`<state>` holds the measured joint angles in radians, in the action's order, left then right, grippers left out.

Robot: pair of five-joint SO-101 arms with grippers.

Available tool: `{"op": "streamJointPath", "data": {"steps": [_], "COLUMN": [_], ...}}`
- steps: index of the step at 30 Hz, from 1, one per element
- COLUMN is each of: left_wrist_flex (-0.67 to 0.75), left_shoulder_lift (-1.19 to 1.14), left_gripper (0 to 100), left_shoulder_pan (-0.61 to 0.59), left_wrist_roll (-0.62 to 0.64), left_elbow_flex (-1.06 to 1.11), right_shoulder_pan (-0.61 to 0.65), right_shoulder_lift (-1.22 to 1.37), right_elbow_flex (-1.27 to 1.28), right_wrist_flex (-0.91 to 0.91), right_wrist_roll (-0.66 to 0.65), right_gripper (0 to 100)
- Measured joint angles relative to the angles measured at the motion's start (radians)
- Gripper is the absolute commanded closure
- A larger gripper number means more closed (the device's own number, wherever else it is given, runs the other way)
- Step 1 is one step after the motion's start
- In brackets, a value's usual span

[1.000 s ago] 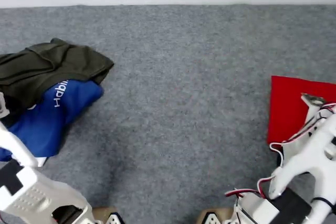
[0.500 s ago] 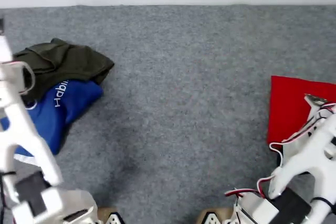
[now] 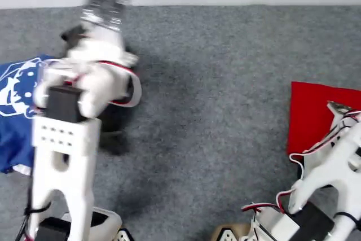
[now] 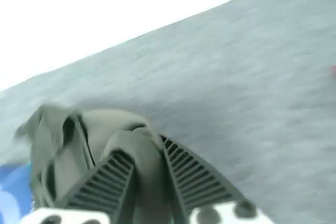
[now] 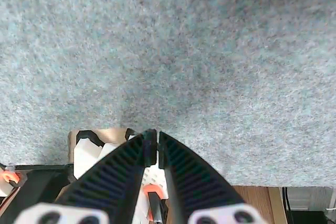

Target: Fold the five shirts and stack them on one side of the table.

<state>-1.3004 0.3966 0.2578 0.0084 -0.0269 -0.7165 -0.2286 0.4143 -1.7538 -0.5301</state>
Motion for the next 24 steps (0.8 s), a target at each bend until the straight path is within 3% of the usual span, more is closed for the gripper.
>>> {"op": "streamJointPath", "data": {"steps": [4, 9, 11, 24], "left_wrist_flex": [0.064, 0.051, 0.023, -0.275], "left_shoulder_lift": [-0.037, -0.152, -0.164, -0.164], "left_gripper": [97, 75, 71, 73], "left_shoulder_pan": [0.18, 0.318, 0.328, 0.319], "left_wrist_roll": [0.046, 0.055, 0.074, 0.08], "left_elbow_flex": [0.052, 0.075, 0.075, -0.138], "right_shoulder_pan": [0.0, 0.0, 0.0, 0.0], "right_shoulder_lift": [0.0, 0.0, 0.0, 0.0], "right_elbow_flex": [0.0, 0.0, 0.0, 0.0], "right_wrist_flex": [0.0, 0.0, 0.0, 0.0], "right_wrist_roll": [0.0, 0.0, 0.0, 0.0], "right_gripper": [99.0, 99.0, 99.0, 99.0]}}
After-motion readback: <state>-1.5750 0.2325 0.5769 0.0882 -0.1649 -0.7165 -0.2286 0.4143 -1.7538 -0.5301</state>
